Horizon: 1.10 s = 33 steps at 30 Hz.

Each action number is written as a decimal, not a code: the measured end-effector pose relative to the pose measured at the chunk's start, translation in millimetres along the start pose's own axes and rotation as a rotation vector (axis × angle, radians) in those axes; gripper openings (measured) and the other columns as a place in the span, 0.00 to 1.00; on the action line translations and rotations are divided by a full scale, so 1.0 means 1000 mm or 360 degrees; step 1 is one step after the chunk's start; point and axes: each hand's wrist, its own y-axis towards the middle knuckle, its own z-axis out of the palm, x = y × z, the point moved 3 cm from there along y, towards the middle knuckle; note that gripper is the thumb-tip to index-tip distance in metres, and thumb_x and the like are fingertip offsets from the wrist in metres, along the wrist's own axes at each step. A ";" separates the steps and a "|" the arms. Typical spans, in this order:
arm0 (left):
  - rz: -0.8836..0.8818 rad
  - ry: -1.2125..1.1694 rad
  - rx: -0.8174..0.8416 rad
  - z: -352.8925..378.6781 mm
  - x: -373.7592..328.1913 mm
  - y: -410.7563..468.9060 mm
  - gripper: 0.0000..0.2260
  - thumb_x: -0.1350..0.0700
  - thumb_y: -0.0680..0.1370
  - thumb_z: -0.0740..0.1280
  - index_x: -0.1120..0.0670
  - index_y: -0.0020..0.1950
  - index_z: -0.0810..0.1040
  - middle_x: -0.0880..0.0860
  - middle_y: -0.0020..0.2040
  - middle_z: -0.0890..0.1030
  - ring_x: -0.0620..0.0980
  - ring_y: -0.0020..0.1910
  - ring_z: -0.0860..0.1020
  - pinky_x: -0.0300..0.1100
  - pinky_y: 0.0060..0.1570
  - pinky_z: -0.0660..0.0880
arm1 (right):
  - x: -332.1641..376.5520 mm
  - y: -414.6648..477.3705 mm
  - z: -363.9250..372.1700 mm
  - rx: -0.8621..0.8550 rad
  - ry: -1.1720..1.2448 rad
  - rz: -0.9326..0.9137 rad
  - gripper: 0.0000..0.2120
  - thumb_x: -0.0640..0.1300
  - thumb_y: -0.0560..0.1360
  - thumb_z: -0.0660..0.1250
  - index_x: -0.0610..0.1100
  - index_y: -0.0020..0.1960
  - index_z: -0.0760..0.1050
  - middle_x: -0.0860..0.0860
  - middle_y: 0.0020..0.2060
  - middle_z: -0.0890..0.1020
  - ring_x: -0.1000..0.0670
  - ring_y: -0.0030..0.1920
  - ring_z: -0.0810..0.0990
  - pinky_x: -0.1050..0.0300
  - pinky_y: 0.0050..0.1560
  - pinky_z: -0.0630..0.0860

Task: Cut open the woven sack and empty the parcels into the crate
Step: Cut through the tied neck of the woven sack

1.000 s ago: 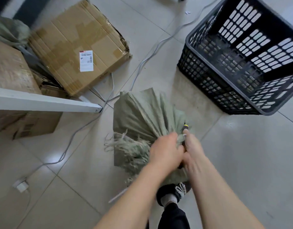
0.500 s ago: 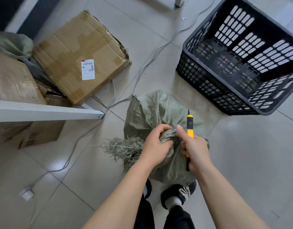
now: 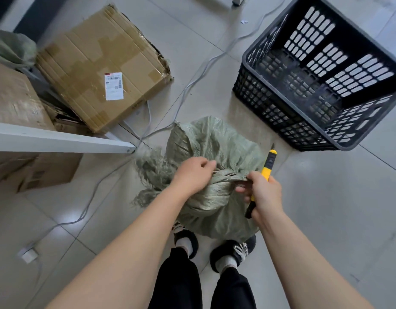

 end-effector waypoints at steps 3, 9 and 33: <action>-0.0058 -0.0035 -0.0280 -0.005 0.011 0.005 0.11 0.56 0.80 0.59 0.54 0.53 0.80 0.50 0.53 0.81 0.48 0.50 0.75 0.39 0.46 0.68 | 0.000 -0.004 0.000 -0.0014 0.0127 0.0056 0.07 0.36 0.75 0.61 0.44 0.40 0.67 0.45 0.34 0.77 0.53 0.21 0.78 0.63 0.20 0.60; -0.0161 0.0371 -0.0213 0.004 0.039 -0.008 0.22 0.35 0.76 0.58 0.46 0.63 0.74 0.51 0.65 0.72 0.53 0.66 0.70 0.55 0.66 0.59 | 0.009 -0.006 -0.010 -0.0126 0.0466 0.0096 0.06 0.36 0.74 0.61 0.43 0.40 0.66 0.42 0.38 0.76 0.52 0.20 0.78 0.64 0.21 0.62; 0.0011 -0.0915 0.0279 0.005 0.035 -0.079 0.08 0.62 0.77 0.66 0.51 0.53 0.78 0.48 0.47 0.81 0.45 0.46 0.79 0.36 0.53 0.76 | -0.009 -0.076 -0.006 0.0671 -0.0078 -0.0104 0.11 0.38 0.66 0.77 0.41 0.38 0.74 0.43 0.32 0.81 0.45 0.34 0.79 0.49 0.41 0.78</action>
